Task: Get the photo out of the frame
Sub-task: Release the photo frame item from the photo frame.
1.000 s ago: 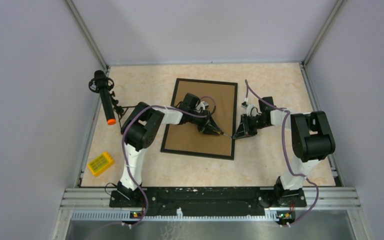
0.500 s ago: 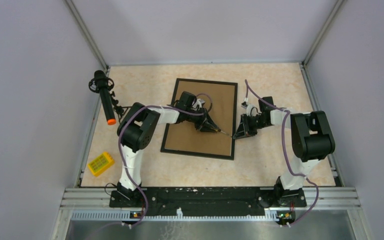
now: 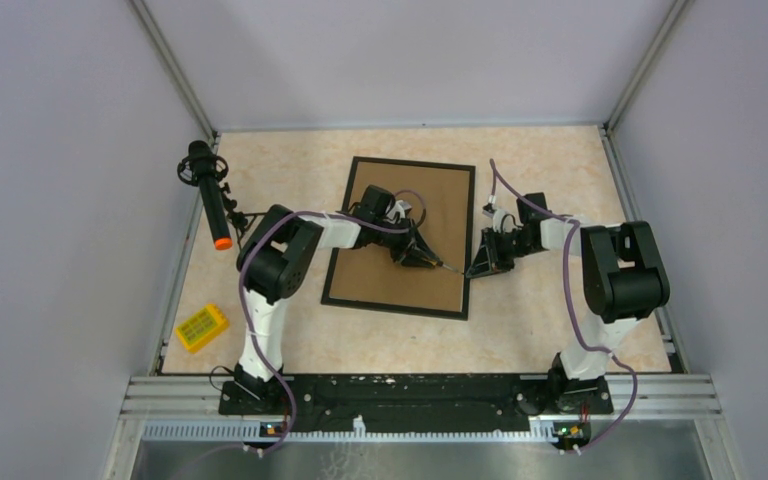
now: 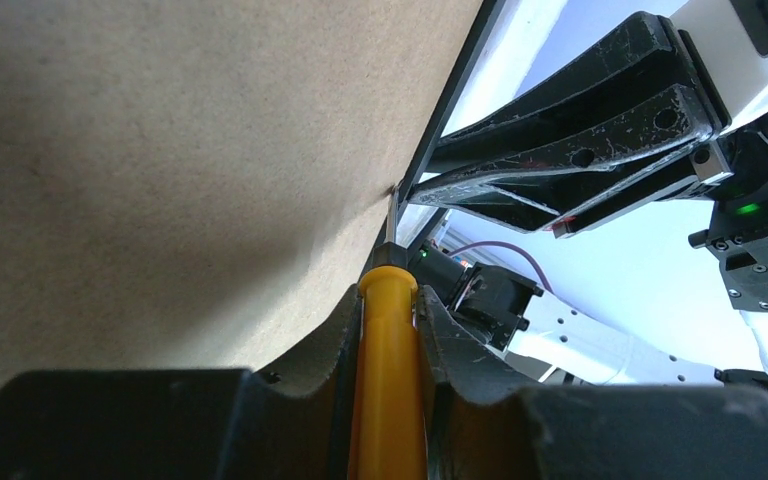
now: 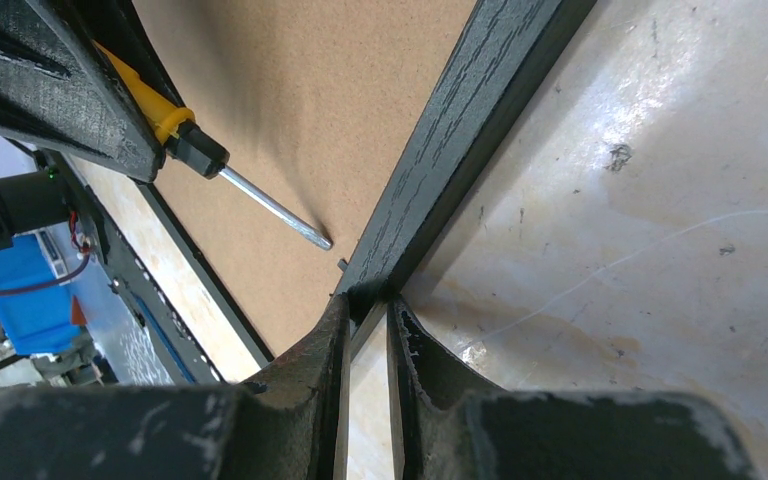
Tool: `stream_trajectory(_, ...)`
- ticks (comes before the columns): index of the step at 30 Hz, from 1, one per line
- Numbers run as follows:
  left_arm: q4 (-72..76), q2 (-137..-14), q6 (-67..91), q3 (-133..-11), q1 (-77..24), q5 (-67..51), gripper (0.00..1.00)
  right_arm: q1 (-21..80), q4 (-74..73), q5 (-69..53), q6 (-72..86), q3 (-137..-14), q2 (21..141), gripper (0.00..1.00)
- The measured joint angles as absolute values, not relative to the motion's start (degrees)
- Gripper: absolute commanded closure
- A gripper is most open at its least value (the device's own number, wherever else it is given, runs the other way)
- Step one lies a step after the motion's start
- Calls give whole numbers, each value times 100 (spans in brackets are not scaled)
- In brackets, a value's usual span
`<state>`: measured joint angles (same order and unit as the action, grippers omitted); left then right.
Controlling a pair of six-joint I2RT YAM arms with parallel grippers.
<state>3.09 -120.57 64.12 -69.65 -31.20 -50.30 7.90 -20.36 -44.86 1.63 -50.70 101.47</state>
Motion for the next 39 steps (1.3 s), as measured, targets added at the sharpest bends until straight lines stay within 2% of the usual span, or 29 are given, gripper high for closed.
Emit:
stream_trajectory(22,469,-12394,6440,-7170,-3138,-5271,100,823,-2086,-4473,161,-5127,10178,87)
stream_trajectory(39,993,-12591,6440,-7201,-3164,-5369,100,843,-2386,-4464,325,-5365,10374,93)
